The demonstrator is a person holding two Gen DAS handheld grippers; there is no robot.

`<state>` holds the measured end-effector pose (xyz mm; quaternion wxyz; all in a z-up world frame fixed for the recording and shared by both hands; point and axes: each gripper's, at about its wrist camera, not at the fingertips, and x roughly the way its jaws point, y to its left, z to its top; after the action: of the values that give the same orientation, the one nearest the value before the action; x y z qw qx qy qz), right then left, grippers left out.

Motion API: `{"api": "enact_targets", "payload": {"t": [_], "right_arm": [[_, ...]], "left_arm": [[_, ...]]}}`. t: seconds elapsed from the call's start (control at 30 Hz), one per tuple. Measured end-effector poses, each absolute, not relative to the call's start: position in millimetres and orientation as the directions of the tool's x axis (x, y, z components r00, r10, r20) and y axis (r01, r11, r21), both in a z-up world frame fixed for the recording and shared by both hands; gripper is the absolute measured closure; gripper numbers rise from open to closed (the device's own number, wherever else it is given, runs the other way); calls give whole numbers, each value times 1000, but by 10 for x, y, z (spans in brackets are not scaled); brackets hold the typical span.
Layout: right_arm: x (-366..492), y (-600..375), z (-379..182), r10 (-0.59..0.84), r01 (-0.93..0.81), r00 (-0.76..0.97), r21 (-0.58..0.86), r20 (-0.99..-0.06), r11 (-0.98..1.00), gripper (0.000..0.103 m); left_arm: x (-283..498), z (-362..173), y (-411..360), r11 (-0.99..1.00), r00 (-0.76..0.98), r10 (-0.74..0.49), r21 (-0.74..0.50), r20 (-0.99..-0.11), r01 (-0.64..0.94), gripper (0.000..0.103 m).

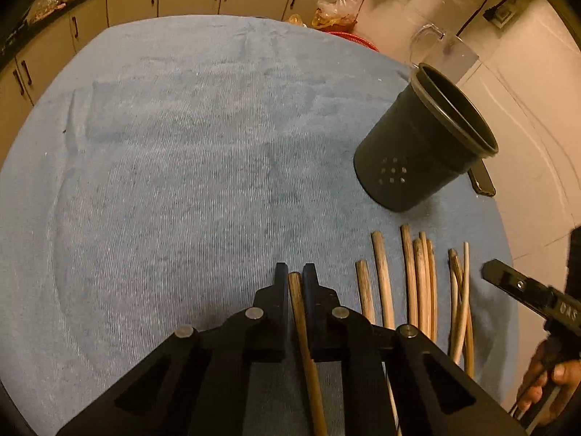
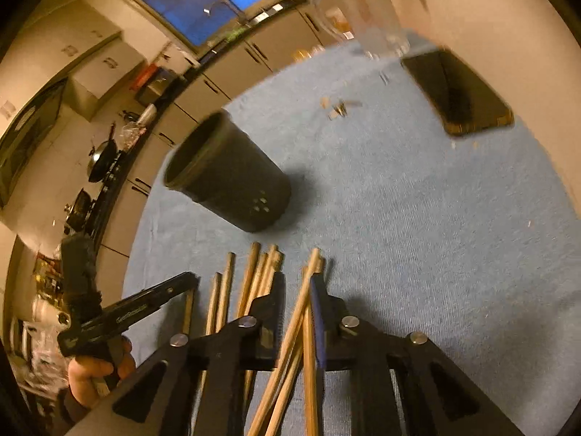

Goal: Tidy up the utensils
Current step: 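Lower the right tool and grasp one wooden chopstick from the row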

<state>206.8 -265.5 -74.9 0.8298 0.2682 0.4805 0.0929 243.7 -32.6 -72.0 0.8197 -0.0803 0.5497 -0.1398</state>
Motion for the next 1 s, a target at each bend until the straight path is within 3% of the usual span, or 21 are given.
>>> {"api": "enact_targets", "payload": {"t": [0.03, 0.2, 0.57, 0.67, 0.83, 0.9, 1.0], "right_arm": [[2102, -2691, -803, 416, 140, 498, 544, -761, 827, 61], [2183, -2736, -856, 423, 159, 497, 559, -757, 814, 61], [2411, -2569, -953, 423, 142, 458, 535, -781, 833, 92], [2351, -2590, -889, 412, 134, 485, 531, -771, 837, 95], [2363, -2600, -832, 433, 129, 461, 541, -775, 831, 90], [2389, -2607, -867, 443, 145, 443, 550, -779, 822, 81], [2387, -2575, -909, 406, 150, 422, 504, -811, 850, 80]], "left_arm": [[2436, -721, -318, 948, 356, -319, -286, -879, 142, 93], [2394, -669, -326, 952, 356, -306, -278, -883, 130, 93], [2528, -618, -790, 975, 364, -197, -142, -910, 172, 94], [2459, -579, -856, 974, 383, -201, -142, -902, 177, 95], [2142, -580, -683, 969, 380, -230, -174, -896, 175, 96], [2065, -573, -644, 967, 372, -233, -174, -898, 184, 96], [1981, -617, -521, 964, 362, -244, -185, -899, 191, 96]]}}
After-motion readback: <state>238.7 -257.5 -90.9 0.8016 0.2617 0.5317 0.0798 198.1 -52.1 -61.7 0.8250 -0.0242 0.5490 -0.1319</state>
